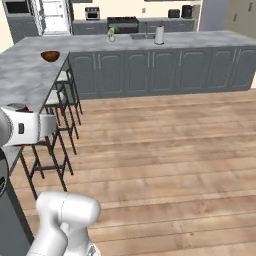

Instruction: Open the fridge, grab two sodas, and place both sodas inside the bowl with ice on the dining counter.

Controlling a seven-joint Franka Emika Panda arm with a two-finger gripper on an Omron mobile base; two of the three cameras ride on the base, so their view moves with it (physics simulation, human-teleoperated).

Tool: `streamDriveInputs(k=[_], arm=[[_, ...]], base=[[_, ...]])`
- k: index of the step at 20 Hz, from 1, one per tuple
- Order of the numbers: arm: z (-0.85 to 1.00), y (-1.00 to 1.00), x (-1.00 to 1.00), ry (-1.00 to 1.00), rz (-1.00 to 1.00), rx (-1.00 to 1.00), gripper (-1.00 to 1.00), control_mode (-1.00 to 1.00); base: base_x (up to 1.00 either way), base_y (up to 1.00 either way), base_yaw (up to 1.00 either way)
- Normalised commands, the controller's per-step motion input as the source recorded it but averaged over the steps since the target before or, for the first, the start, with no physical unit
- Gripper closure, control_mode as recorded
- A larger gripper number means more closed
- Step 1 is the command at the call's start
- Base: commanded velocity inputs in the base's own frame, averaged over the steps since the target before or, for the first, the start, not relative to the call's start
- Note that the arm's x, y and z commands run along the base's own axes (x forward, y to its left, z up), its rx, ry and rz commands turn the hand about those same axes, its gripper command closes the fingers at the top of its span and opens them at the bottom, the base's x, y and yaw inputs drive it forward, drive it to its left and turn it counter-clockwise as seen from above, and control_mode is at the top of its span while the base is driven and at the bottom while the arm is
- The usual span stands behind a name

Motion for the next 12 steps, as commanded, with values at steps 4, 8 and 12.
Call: streamDriveInputs(k=[4,8,12], arm=[[0.0,0.0,0.0,0.0,0.0,0.0,1.0,1.0],[0.0,0.0,0.0,0.0,0.0,0.0,1.0,1.0],[0.0,0.0,0.0,0.0,0.0,0.0,1.0,1.0]], base=[[0.99,-0.57,0.26],[1.0,-0.5,0.26],[1.0,-0.48,0.24]])
